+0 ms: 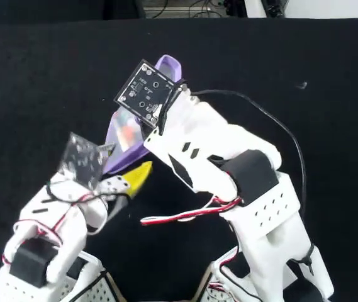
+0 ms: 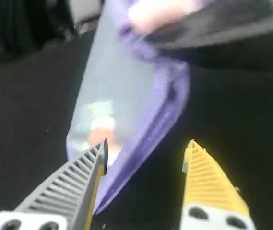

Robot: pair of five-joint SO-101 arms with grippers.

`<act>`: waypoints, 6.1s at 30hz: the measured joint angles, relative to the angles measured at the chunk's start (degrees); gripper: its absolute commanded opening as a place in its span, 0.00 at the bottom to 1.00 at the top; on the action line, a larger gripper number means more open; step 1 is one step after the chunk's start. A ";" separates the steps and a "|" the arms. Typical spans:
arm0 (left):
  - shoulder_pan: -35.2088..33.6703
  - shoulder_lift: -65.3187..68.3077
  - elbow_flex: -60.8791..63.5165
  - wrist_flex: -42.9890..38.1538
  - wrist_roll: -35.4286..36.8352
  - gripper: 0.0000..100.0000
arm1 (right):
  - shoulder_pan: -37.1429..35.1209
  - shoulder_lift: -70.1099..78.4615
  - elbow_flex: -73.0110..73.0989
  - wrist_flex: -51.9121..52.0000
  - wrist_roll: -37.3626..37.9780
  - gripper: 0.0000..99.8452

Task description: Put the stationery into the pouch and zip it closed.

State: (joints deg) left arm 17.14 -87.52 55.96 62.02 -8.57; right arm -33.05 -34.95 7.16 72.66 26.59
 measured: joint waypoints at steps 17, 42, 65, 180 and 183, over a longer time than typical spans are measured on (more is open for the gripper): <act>4.40 -1.58 16.09 -21.01 -3.60 0.26 | -1.58 0.00 0.00 0.00 -2.11 0.01; -2.73 -3.16 22.59 -29.89 -3.60 0.03 | 7.21 0.00 0.00 -6.95 -2.29 0.01; -2.64 -3.25 24.00 -30.33 -3.69 0.03 | 25.76 16.62 -0.35 -23.47 0.79 0.01; -15.82 -3.60 -9.58 3.60 2.99 0.05 | 46.59 -5.89 -8.97 17.32 1.49 0.04; -17.32 -7.38 -9.76 6.42 2.99 0.05 | 46.59 -12.48 -2.02 14.33 1.49 0.04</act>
State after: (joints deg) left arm -0.18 -94.90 46.20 68.44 -5.58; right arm 13.54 -47.43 5.14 86.99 28.09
